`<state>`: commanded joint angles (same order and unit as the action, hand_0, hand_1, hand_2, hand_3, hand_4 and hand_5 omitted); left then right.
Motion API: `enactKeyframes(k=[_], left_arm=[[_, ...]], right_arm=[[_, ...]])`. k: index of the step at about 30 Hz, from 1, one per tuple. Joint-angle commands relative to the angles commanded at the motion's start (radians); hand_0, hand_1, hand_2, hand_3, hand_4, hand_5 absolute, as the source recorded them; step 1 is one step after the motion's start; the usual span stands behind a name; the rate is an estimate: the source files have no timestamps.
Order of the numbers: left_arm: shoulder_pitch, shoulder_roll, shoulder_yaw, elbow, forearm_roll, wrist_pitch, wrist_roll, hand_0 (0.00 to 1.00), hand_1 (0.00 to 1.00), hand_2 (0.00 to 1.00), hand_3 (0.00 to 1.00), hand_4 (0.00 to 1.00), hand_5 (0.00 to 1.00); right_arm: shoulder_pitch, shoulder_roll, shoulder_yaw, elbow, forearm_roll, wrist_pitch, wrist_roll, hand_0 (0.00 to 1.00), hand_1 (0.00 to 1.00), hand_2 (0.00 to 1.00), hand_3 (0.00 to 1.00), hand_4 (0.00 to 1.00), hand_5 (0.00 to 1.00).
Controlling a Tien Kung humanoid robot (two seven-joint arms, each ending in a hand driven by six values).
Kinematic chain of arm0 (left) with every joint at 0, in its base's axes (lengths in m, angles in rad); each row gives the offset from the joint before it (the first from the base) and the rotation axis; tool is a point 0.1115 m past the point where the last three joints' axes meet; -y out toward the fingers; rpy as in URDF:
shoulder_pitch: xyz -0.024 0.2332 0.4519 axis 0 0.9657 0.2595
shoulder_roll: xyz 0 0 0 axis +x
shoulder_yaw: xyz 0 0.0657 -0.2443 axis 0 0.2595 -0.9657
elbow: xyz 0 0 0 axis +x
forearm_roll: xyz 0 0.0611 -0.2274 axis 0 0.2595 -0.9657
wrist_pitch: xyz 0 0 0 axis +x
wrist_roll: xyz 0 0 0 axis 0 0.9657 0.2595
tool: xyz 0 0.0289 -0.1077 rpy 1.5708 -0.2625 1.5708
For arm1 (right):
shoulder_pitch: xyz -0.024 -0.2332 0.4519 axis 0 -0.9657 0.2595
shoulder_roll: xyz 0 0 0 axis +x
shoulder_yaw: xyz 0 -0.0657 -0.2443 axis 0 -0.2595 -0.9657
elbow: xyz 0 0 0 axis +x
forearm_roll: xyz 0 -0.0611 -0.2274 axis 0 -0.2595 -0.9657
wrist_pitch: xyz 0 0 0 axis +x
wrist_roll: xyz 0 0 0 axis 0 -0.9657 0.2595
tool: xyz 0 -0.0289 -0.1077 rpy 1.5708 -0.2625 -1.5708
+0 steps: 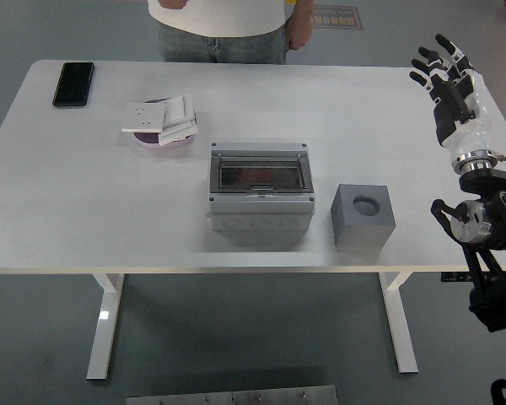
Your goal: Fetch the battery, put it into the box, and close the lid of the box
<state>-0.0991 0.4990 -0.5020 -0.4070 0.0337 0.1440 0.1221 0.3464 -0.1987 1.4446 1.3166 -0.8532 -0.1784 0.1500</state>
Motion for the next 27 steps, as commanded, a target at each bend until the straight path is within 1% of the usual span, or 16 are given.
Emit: enactKeyframes(k=[3,4,9,10,15,16,21,22,27], left_arm=[[0.000,0.000,0.001,0.000,-0.001,0.000,-0.001,0.611,0.721,0.643,0.602,0.720,0.214],[0.000,0.000,0.001,0.000,-0.001,0.000,-0.001,0.612,0.721,0.644,0.602,0.720,0.214],[-0.001,0.000,0.001,0.000,-0.002,0.000,0.000,0.612,0.721,0.644,0.602,0.720,0.214],[-0.001,0.000,0.001,0.000,-0.002,0.000,0.000,0.612,0.721,0.644,0.602,0.720,0.214],[0.000,0.000,0.002,0.000,-0.003,0.000,-0.001,0.612,0.721,0.644,0.602,0.720,0.214],[0.000,0.000,0.002,0.000,-0.003,0.000,-0.001,0.612,0.721,0.644,0.602,0.721,0.213],[0.000,-0.001,0.002,0.000,-0.005,0.000,-0.002,0.612,0.721,0.644,0.602,0.721,0.213],[0.000,-0.001,0.002,-0.001,-0.004,0.000,-0.001,0.612,0.721,0.644,0.601,0.721,0.215],[0.000,0.000,0.002,-0.001,-0.004,0.000,-0.001,0.612,0.721,0.644,0.601,0.721,0.215]], right_arm=[[0.000,0.000,0.000,-0.001,0.008,0.002,0.003,0.789,0.737,0.767,0.847,0.651,0.251],[0.000,0.000,0.000,-0.002,0.011,0.002,0.004,0.789,0.738,0.768,0.846,0.916,0.578],[0.000,0.000,0.001,-0.003,0.019,0.003,0.006,0.789,0.738,0.768,0.846,0.916,0.578],[0.000,0.000,0.002,-0.003,0.020,0.003,0.006,0.784,0.738,0.769,0.838,0.956,0.742],[0.000,0.000,0.002,-0.003,0.020,0.003,0.005,0.784,0.738,0.769,0.838,0.956,0.742],[0.000,0.000,0.002,-0.003,0.020,0.004,0.006,0.785,0.738,0.767,0.836,0.970,0.829],[0.000,-0.001,0.002,-0.003,0.018,0.005,0.006,0.785,0.738,0.767,0.836,0.970,0.829],[0.000,-0.001,0.002,-0.003,0.018,0.005,0.006,0.785,0.736,0.767,0.833,0.972,0.853],[-0.001,-0.001,0.002,-0.003,0.019,0.005,0.006,0.785,0.736,0.767,0.833,0.972,0.853]])
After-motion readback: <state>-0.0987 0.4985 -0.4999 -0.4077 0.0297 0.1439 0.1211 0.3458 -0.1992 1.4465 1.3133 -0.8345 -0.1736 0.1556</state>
